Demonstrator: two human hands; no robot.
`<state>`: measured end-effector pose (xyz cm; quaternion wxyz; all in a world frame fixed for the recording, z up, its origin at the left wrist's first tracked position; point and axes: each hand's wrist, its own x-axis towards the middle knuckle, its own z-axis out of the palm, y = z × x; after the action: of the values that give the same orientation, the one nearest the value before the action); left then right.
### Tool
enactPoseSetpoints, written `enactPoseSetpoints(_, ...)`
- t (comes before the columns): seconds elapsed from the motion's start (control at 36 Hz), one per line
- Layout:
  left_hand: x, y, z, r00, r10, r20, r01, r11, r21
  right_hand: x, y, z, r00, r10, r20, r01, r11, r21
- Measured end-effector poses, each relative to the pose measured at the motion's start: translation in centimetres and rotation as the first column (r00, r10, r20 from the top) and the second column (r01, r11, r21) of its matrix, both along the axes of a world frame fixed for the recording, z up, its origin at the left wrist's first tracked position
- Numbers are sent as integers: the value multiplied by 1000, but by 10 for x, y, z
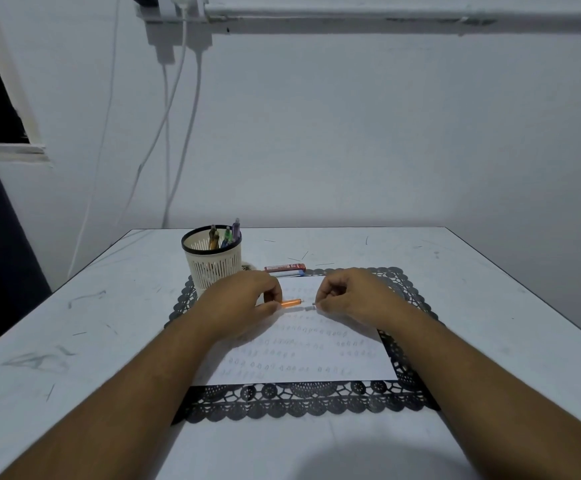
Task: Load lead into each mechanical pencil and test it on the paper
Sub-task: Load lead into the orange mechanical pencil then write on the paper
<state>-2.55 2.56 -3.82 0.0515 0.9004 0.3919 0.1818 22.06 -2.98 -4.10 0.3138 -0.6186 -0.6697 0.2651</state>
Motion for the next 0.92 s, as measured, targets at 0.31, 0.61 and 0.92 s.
enactPoseSetpoints(0.31,3,-3,-4,998,-48,-27,49,999,13,-12,3,-10,999,-14,29,14,1000,-19)
enactPoseSetpoints(0.61,8,-9,-3,998,20,-67,-28,994,-110,5,5,-1,990,-99,102,93,994,63)
enactPoseSetpoints(0.92,0,-3,5,996,-53,-76,35,974,-225,12,16,-4,993,-120,19,119,991,60)
